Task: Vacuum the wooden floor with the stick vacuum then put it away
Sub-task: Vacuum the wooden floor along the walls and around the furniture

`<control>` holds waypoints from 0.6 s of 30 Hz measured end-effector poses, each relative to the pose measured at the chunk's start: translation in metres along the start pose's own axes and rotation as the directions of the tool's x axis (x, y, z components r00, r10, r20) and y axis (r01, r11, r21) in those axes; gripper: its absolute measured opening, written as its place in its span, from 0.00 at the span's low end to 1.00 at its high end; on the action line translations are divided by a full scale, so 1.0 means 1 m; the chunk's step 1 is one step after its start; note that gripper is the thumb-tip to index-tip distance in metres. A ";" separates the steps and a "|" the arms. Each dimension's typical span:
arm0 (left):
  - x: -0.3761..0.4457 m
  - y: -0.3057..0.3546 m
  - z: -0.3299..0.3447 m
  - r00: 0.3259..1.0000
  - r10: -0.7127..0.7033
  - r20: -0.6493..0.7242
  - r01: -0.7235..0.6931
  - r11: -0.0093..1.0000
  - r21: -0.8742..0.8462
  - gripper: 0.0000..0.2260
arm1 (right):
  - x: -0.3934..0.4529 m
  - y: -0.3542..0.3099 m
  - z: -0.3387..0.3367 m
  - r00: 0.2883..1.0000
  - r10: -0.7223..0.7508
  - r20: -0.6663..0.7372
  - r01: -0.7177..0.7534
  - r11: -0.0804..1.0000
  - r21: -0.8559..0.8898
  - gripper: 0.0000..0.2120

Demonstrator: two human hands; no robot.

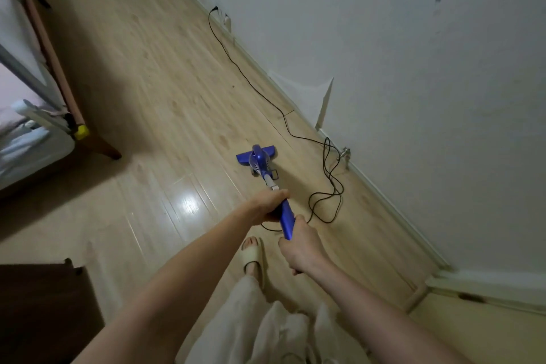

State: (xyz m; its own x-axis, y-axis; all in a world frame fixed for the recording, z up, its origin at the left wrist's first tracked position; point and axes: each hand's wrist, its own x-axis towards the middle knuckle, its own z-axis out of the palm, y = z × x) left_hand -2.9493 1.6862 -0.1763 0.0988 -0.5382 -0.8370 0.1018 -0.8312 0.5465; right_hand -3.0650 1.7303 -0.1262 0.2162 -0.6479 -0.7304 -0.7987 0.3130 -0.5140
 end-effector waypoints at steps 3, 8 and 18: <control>0.021 0.012 -0.009 1.000 0.007 -0.029 -0.009 0.998 -0.069 0.04 | 0.025 -0.011 -0.004 1.000 0.011 -0.015 -0.013 0.996 -0.084 0.22; 0.051 0.059 -0.029 0.998 0.008 -0.064 -0.014 0.995 -0.097 0.05 | 0.057 -0.057 -0.029 0.999 0.007 -0.053 -0.014 0.991 -0.133 0.21; 0.112 0.132 -0.105 0.999 0.028 -0.042 -0.032 0.993 -0.113 0.06 | 0.144 -0.149 -0.038 1.000 0.021 0.002 -0.021 0.987 -0.159 0.15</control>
State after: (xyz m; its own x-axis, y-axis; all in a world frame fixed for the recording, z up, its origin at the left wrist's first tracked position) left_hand -2.8204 1.5307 -0.1947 0.1435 -0.5545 -0.8197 0.2097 -0.7924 0.5728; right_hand -2.9364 1.5644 -0.1380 0.2004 -0.6393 -0.7424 -0.8823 0.2116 -0.4204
